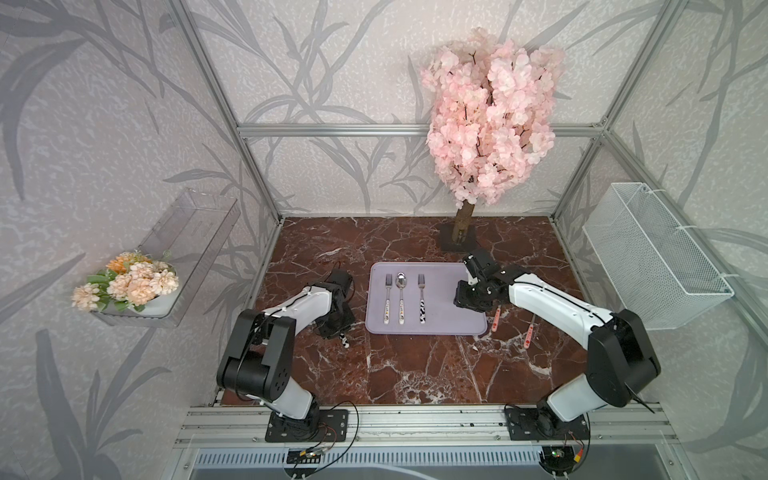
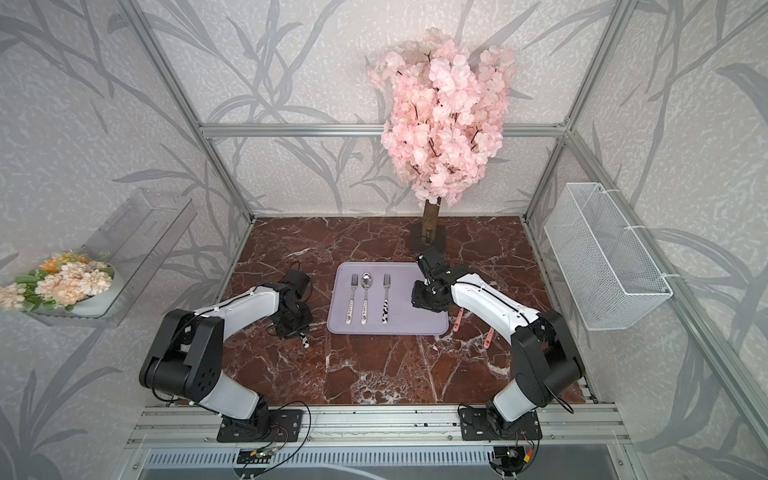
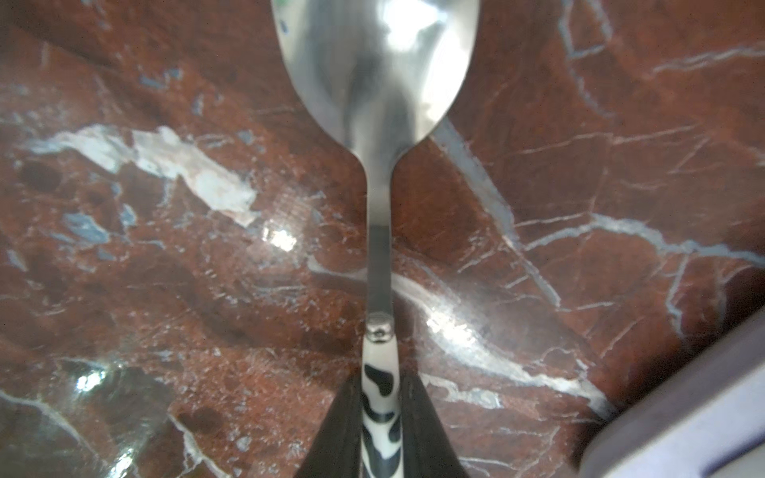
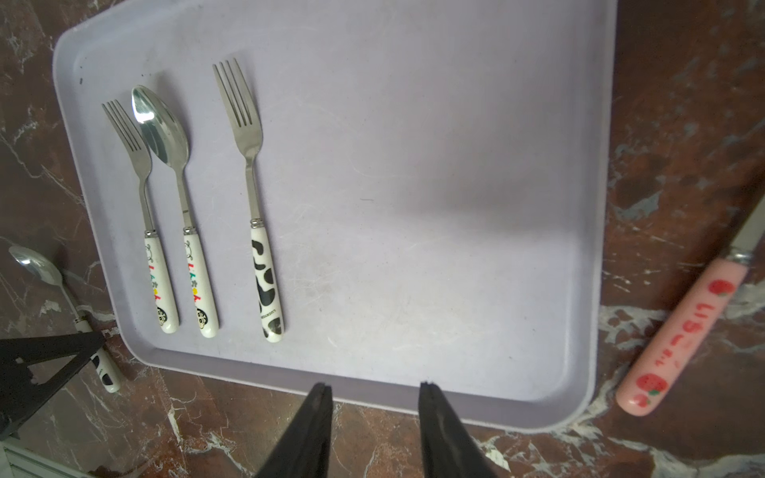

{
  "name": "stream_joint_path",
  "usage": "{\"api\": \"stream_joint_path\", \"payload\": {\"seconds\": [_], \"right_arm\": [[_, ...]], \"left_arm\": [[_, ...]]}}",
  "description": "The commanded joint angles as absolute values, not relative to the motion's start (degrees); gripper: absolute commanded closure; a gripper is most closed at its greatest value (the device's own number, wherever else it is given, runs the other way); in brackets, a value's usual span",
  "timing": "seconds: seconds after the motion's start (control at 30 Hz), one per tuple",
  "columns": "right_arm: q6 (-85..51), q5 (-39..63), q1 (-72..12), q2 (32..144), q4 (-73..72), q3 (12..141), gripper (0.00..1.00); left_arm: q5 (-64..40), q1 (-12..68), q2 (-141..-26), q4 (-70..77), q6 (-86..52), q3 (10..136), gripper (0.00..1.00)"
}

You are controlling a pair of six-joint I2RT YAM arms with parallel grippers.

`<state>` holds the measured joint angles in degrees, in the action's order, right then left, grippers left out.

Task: Set the spoon and fork side by side
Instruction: Pick up the spoon from the center of the board, then place the spoon on the tray.

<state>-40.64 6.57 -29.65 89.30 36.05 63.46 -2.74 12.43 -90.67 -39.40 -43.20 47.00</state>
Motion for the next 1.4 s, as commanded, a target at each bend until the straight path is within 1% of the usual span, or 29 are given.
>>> {"api": "stream_joint_path", "payload": {"seconds": [0.0,0.03,0.07,0.13,0.2,0.23,0.37,0.47,0.57,0.67,0.73,0.9,1.13,1.23,1.37], "right_arm": [[-40.5,6.8,-29.4,87.5,35.8,63.8,0.61],[-40.5,6.8,-29.4,87.5,35.9,63.8,0.61],[-40.6,6.8,-29.4,87.6,35.7,63.7,0.61],[-40.7,6.7,-29.4,87.6,35.6,63.7,0.61],[-40.7,6.9,-29.4,87.7,35.6,63.6,0.61],[-40.8,6.8,-29.4,87.7,35.6,63.5,0.61],[-40.5,6.3,-29.3,87.2,35.9,63.5,0.61],[-40.2,5.4,-28.8,86.6,36.3,63.4,0.61],[-39.7,4.7,-27.4,86.0,37.1,63.5,0.61],[-39.1,3.4,-24.8,85.0,37.9,62.9,0.61],[-38.7,2.6,-22.5,84.3,38.3,62.2,0.61],[-37.6,2.6,-16.9,82.2,38.7,59.8,0.61],[-37.4,2.6,-13.8,80.0,38.2,57.0,0.61],[-37.2,2.5,-13.5,79.7,38.4,56.5,0.61],[-36.9,2.4,-13.1,79.5,38.3,56.2,0.61]], "left_arm": [[-5.6,12.4,-95.4,-35.0,-42.5,41.2,0.77],[-5.6,12.4,-95.0,-34.9,-42.4,40.8,0.78],[-5.6,12.4,-94.7,-34.6,-42.4,40.5,0.83],[-5.6,12.4,-93.9,-34.2,-42.4,40.0,0.88],[-5.7,12.4,-93.4,-33.8,-42.4,39.8,0.98],[-5.6,12.4,-93.3,-33.9,-42.5,39.7,1.00],[-3.9,12.5,-92.5,-34.9,-42.3,40.7,1.00],[-2.0,12.8,-89.8,-37.3,-42.1,44.1,1.00],[0.4,15.0,-86.9,-41.3,-41.9,50.8,1.00],[0.8,20.1,-87.2,-44.0,-41.1,60.1,1.00],[0.5,24.7,-90.3,-45.5,-40.9,67.1,1.00],[-0.6,34.7,-105.2,-51.0,-39.7,88.7,1.00],[-2.8,43.2,-125.5,-58.7,-37.5,113.0,1.00],[-3.3,45.3,-129.9,-60.3,-37.5,116.7,1.00],[-4.7,45.9,-130.2,-57.1,-39.3,112.5,1.00]]}}
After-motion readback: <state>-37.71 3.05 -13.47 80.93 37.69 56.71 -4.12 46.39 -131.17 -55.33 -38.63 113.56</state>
